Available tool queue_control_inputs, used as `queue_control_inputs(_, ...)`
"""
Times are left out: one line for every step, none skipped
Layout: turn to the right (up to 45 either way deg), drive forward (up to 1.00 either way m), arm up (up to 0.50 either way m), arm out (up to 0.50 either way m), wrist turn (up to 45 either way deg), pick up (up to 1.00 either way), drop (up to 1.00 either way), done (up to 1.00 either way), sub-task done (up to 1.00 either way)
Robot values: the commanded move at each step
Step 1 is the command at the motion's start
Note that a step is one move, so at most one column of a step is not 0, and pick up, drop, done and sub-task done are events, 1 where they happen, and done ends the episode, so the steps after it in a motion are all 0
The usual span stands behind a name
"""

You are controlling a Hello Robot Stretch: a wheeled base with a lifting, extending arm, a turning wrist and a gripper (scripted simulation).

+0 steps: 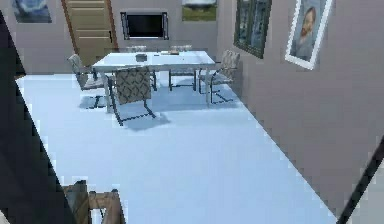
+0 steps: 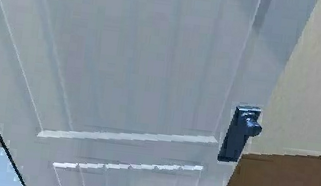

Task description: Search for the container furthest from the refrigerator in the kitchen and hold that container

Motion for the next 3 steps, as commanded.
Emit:
queue_control_inputs(0.0,0.65,0.00,0.00,0.0,0.00,0.00,0.00,0.00)
queue_control_inputs(-12.0,0.00,0.00,0.00,0.0,0.00,0.00,0.00,0.00)
queue_control_inputs(0.0,1.00,0.00,0.00,0.0,0.00,0.00,0.00,0.00)
